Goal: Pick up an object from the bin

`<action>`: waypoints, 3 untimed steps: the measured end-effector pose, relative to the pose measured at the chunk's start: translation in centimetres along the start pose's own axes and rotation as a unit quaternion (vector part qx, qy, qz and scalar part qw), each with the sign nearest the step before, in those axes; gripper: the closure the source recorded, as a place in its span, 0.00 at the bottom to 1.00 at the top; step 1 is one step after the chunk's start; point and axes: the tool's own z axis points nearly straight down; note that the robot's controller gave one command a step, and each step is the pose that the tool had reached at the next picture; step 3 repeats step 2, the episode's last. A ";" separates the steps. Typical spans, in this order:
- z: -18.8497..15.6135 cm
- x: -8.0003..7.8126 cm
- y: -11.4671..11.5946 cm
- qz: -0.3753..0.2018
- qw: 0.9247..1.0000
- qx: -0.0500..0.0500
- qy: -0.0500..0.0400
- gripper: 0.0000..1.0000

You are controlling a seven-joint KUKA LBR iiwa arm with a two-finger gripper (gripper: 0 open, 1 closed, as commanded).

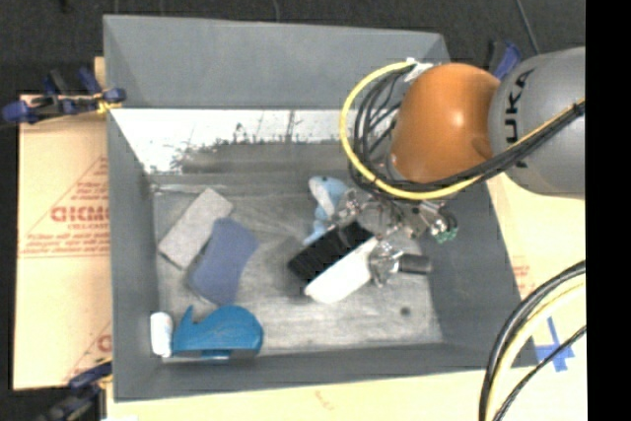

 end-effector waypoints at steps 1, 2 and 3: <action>-1.8 0.0 0.0 0.001 1.000 0.000 0.000 1.00; -3.5 0.0 0.0 0.001 1.000 0.000 -0.001 1.00; -3.5 0.0 0.0 0.001 1.000 0.000 -0.001 1.00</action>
Offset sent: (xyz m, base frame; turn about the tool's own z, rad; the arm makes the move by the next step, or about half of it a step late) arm -0.0001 0.0000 0.0216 0.0000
